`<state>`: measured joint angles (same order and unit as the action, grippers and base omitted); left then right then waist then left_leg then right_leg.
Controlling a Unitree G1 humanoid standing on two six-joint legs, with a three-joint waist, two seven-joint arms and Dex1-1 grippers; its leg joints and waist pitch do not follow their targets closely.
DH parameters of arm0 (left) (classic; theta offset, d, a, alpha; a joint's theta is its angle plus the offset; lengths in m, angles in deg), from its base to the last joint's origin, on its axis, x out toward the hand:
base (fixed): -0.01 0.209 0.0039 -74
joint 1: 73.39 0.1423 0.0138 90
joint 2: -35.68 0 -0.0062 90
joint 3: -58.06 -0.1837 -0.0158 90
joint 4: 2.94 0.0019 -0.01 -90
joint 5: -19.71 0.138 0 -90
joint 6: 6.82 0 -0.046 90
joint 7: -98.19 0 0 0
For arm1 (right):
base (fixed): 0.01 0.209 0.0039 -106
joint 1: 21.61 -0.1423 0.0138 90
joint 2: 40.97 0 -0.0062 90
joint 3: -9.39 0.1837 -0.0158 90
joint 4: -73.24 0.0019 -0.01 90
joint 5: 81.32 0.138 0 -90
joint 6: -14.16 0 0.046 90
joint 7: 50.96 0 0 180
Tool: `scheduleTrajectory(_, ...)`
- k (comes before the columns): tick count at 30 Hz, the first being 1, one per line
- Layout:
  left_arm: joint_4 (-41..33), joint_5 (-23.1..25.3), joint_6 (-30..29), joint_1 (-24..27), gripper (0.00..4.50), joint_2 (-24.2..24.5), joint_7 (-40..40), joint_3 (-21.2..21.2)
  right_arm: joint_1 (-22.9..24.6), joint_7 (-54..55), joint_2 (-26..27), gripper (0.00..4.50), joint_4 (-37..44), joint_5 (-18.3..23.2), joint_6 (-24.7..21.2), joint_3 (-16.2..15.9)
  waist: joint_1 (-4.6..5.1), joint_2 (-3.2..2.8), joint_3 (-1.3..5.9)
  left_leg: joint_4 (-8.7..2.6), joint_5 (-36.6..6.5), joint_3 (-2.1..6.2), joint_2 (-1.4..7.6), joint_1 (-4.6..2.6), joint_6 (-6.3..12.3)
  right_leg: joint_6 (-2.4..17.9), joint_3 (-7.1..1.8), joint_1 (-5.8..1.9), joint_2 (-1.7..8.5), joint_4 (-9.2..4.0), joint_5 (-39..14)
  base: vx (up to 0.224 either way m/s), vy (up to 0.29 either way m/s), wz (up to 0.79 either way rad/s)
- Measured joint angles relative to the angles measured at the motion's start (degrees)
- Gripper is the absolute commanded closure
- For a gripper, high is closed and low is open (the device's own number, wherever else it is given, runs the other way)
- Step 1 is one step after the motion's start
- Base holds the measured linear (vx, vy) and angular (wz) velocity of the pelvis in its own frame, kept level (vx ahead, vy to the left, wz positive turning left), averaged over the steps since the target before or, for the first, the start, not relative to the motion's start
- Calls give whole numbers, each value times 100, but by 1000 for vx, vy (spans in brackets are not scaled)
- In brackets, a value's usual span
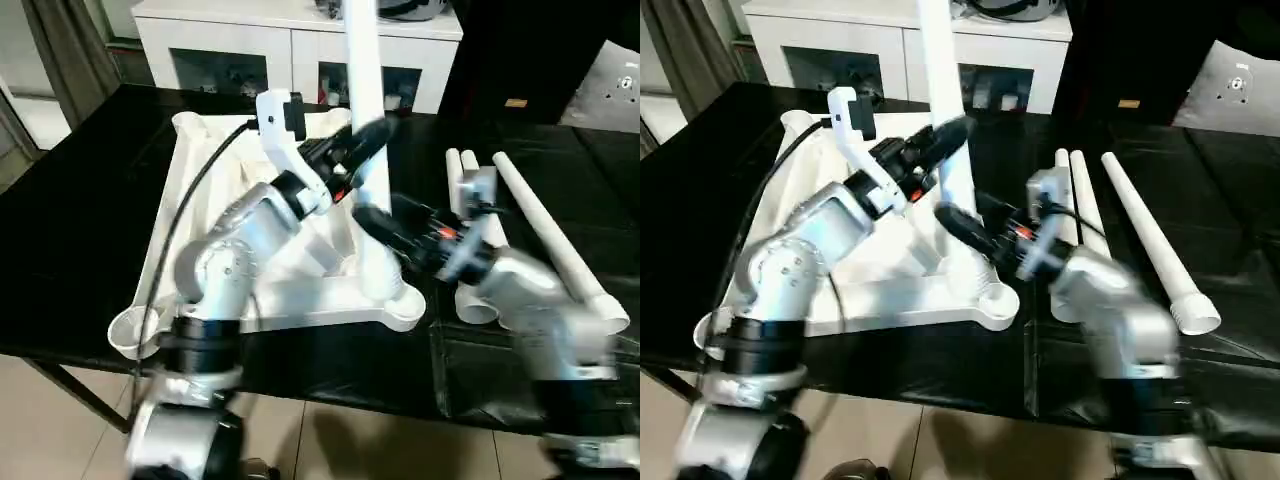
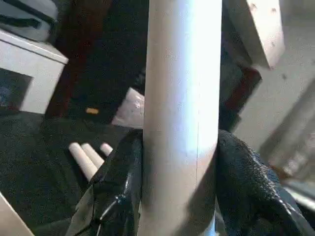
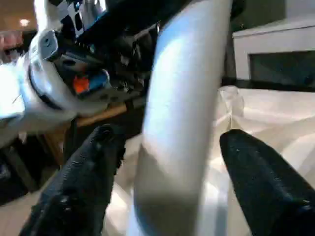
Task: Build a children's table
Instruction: Pick table leg
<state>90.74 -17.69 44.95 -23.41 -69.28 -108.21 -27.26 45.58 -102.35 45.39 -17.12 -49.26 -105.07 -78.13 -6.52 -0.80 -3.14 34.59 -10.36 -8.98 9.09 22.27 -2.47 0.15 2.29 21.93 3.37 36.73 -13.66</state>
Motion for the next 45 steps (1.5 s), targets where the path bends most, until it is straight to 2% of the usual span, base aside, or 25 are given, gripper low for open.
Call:
scheduleTrajectory(3, -2, -296, -240, -120, 273, 128, -358, 18, -1, -419, -381, 61, -1, 84, -339, -62, -10, 0, 0, 6, -1, 0, 0, 1, 2, 2, 0, -1, 0, 1, 1, 0, 0, 0)
scheduleTrajectory(6, 7, -599, -462, -168, 273, 152, -606, 87, -38, -801, -549, 61, 2, 362, -630, -69, -9, 0, 0, 12, -1, 0, 0, 1, 3, 3, 0, -1, 0, 8, 2, 0, 0, 0)
scheduleTrajectory(8, 47, -993, -719, -249, 273, 148, -735, 273, -141, -1004, -724, 61, 2, 594, -849, -56, -10, 1, -1, 20, -1, 0, 1, 0, 4, 4, 0, 0, 0, 18, 2, 0, 0, 0)
scheduleTrajectory(16, 231, -2012, -1166, -513, 273, 51, -831, 880, -333, -1392, -762, 61, 1, 1364, -1382, 314, -12, 11, -5, 36, 4, 0, 3, -3, 12, 14, -1, -5, 0, 27, 8, 0, 0, 0)
scheduleTrajectory(19, 231, -2183, -1260, -515, 273, 54, -852, 959, -379, -1447, -778, 61, -3, 1512, -1471, 379, -20, 22, -10, 37, 5, 0, 3, -1, 13, 14, -1, -5, 0, 27, 9, 0, 0, 0)
scheduleTrajectory(24, 230, -2191, -1403, -515, 273, 207, -1146, 842, -378, -1668, -919, 61, -8, 1557, -1535, 350, -62, 24, -12, 38, 5, 0, 3, 0, 13, 14, -1, -4, 1, 26, 9, 0, 0, 0)
scheduleTrajectory(30, 36, -2010, -1390, -496, 273, 394, -1600, 317, -382, -1976, -1044, 61, -7, 1553, -1625, 118, -130, 24, -12, 38, 4, 0, 4, 0, 13, 14, -1, -4, 0, 26, 9, 0, 0, 0)
scheduleTrajectory(34, -52, -1817, -1306, -493, 273, 413, -1745, 80, -399, -2094, -1065, 98, -8, 1550, -1705, -32, -150, 24, -12, 38, 5, 0, 5, -2, 12, 14, 0, -4, 0, 28, 9, 0, 0, 0)
scheduleTrajectory(36, -51, -1758, -1252, -493, 273, 413, -1779, 47, -401, -2140, -1064, 108, -8, 1550, -1719, -73, -152, 24, -12, 38, 5, 0, 6, -2, 12, 13, -1, -4, 0, 28, 9, 0, 0, 0)
scheduleTrajectory(37, -48, -1725, -1228, -493, 273, 413, -1783, 33, -401, -2155, -1064, 133, -8, 1547, -1730, -91, -155, 24, -11, 38, 5, -1, 5, -2, 12, 13, -1, -4, 0, 28, 9, 0, 0, 0)
scheduleTrajectory(40, -45, -1685, -1140, -489, 273, 414, -1783, 7, -400, -2162, -1064, 146, -9, 1490, -1736, -159, -158, 24, -12, 38, 5, -1, 5, 0, 12, 13, 0, -4, 0, 27, 9, 0, 0, 0)
scheduleTrajectory(43, -45, -1633, -1061, -480, 273, 415, -1787, -8, -399, -2171, -1065, 186, -9, 1450, -1736, -263, -158, 24, -12, 38, 5, -1, 6, 0, 12, 13, 0, -4, 0, 27, 9, 0, 0, 0)
scheduleTrajectory(45, -45, -1617, -1037, -477, 273, 416, -1787, -8, -399, -2172, -1065, 193, -9, 1449, -1736, -288, -159, 24, -11, 38, 5, -1, 6, -1, 12, 13, 0, -4, 0, 28, 9, 0, 0, 0)
